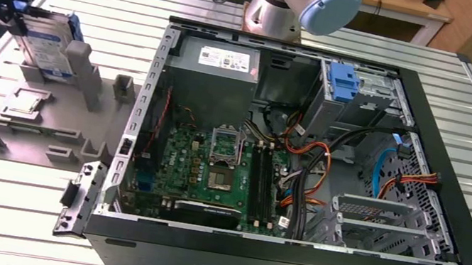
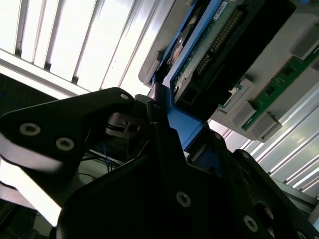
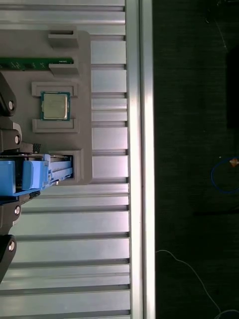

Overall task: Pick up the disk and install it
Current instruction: 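Pick up the disk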

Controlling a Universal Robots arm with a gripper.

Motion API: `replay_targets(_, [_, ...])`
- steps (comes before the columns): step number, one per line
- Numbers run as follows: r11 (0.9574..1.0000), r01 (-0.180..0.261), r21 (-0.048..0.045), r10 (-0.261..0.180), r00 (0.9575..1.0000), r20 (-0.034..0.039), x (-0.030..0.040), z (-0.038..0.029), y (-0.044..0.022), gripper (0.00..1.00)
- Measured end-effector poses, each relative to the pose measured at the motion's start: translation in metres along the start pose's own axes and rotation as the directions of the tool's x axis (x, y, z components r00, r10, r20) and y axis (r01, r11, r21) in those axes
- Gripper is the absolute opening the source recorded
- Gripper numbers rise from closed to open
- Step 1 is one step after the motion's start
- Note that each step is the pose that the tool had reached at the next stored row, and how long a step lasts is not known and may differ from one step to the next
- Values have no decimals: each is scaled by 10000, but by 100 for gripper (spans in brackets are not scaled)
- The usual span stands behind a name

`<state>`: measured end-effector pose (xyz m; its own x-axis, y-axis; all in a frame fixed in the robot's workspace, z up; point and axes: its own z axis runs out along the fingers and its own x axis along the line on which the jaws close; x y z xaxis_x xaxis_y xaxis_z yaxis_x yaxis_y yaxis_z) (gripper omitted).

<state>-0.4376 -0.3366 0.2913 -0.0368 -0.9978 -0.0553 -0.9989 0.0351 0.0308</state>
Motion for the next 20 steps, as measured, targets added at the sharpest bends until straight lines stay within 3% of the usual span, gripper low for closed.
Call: replay_targets(20, [10000, 0, 1, 0, 10000, 0, -6, -111, 3, 37])
